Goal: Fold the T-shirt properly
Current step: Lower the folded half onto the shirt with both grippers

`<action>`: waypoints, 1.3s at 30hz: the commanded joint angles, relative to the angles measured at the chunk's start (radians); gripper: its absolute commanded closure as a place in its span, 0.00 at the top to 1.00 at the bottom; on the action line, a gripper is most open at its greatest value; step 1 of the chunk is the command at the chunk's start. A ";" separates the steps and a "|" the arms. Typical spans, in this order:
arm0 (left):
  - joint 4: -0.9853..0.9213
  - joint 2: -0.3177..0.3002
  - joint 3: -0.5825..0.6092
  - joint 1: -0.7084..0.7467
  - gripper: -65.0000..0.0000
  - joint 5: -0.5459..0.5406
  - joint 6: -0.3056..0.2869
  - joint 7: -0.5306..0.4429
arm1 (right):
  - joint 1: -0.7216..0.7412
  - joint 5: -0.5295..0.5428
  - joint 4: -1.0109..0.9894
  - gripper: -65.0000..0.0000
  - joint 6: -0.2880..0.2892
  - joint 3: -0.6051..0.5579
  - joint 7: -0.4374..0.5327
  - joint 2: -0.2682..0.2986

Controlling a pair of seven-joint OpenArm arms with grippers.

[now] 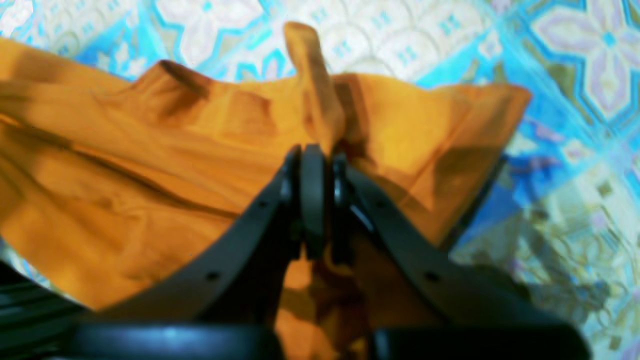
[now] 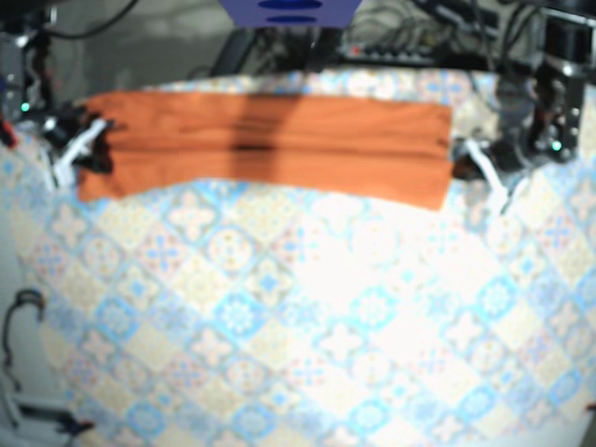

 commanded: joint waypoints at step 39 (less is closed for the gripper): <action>0.018 -0.015 -0.013 0.070 0.00 -0.012 -0.005 -0.014 | -0.052 0.012 0.046 0.01 -0.003 0.014 0.026 -0.025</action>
